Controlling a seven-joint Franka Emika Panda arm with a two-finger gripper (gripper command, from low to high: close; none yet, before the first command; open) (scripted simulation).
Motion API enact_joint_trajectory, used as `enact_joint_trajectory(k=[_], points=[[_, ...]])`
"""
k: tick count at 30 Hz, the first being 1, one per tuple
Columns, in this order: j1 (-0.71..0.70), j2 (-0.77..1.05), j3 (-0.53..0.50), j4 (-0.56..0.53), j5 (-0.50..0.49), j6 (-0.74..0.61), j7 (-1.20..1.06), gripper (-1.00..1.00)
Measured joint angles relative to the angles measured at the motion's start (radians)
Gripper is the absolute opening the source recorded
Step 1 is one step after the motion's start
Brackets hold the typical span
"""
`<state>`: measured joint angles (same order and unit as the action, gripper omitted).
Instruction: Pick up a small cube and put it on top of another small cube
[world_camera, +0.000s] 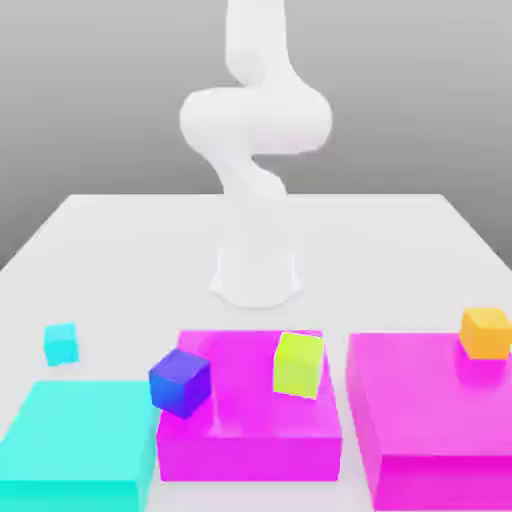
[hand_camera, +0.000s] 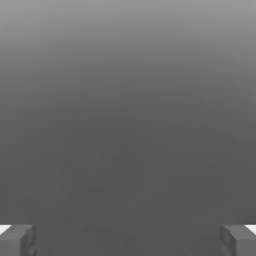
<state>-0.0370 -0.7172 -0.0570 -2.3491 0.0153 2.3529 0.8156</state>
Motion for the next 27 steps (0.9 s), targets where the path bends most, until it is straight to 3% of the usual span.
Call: enact_joint_trajectory(k=[20, 23, 27], points=[[-0.4, 0.738, -0.437, -0.416, 0.106, 0.464, 0.157, 0.0], [-0.435, 0.819, -0.424, -0.428, 0.163, 0.52, 0.127, 0.0], [-0.514, 0.912, -0.317, -0.407, 0.296, 0.584, 0.028, 0.0]])
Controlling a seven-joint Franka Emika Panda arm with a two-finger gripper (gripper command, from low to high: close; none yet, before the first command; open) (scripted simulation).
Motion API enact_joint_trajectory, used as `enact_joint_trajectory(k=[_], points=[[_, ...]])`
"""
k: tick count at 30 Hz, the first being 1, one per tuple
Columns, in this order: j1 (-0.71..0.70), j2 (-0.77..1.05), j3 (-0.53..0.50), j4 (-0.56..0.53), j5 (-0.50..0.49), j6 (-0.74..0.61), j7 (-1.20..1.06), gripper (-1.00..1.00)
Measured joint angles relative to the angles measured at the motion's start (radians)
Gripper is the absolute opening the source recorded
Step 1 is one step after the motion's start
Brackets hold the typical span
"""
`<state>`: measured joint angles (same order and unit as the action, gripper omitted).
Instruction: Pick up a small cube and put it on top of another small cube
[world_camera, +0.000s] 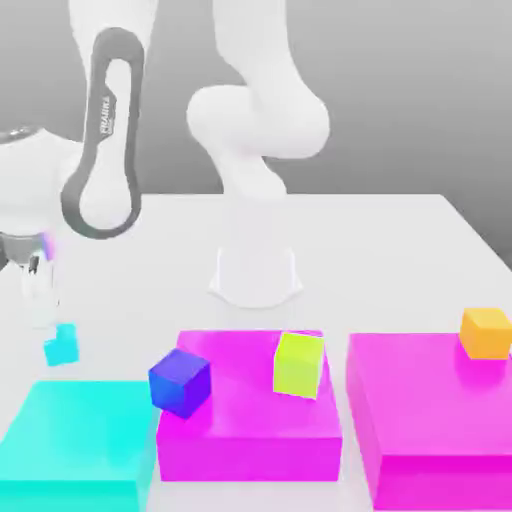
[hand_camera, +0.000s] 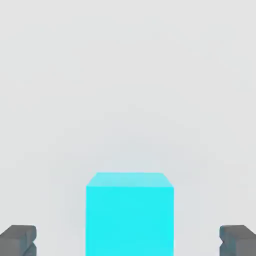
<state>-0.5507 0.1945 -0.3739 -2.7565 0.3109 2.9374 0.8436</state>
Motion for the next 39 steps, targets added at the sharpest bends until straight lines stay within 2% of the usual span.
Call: enact_joint_trajectory(k=[5, 6, 12, 14, 20, 24, 29, 35, 37, 39], points=[[-0.148, 0.111, 0.181, 0.028, 0.144, 0.082, -0.109, 0.0], [-0.17, 0.126, 0.207, 0.032, 0.159, 0.093, -0.121, -1.0], [-0.181, 0.133, 0.22, 0.033, 0.164, 0.099, -0.124, -1.0], [-0.148, 0.111, 0.182, 0.029, 0.146, 0.082, -0.11, -1.0], [-0.024, -0.018, 0.012, -0.006, -0.053, -0.008, 0.039, -1.0], [0.005, -0.109, -0.049, -0.03, -0.188, -0.072, 0.142, -1.0], [0.217, -0.249, 0.057, 0.009, -0.24, -0.255, -0.006, -1.0], [0.37, -0.41, 0.188, 0.054, -0.326, -0.454, -0.175, -1.0], [0.421, -0.4, 0.228, 0.064, -0.339, -0.451, -0.234, -1.0], [0.44, -0.346, 0.239, 0.055, -0.337, -0.387, -0.259, -1.0]])
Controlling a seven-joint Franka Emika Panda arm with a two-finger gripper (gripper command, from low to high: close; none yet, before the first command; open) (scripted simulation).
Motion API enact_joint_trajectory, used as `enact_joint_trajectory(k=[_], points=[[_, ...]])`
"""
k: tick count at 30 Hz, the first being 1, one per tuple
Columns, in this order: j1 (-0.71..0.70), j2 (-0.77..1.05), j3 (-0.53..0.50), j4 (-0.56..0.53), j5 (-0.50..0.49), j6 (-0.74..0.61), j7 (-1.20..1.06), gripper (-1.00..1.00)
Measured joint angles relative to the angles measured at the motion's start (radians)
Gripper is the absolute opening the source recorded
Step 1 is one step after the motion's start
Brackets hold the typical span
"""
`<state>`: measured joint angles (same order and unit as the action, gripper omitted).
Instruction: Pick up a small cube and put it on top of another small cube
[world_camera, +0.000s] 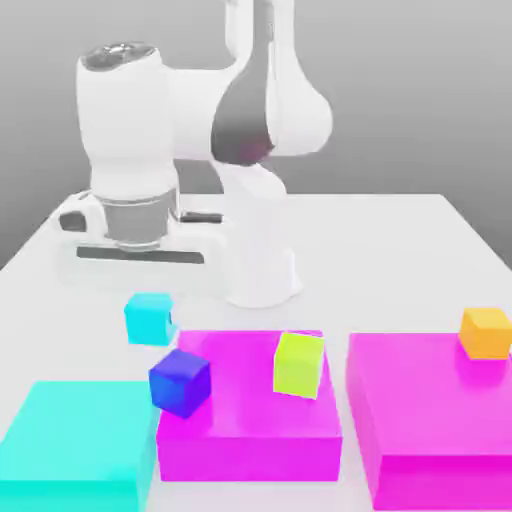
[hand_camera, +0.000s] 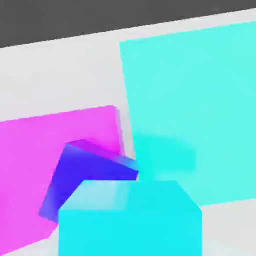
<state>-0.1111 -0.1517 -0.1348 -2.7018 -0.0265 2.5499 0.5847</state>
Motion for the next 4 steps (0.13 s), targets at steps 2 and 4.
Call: enact_joint_trajectory(k=[2, 4], points=[[0.003, 0.027, 0.001, -0.006, 0.002, 0.034, -0.005, 1.0], [0.003, 0.027, 0.001, -0.006, 0.002, 0.034, -0.005, 1.0]])
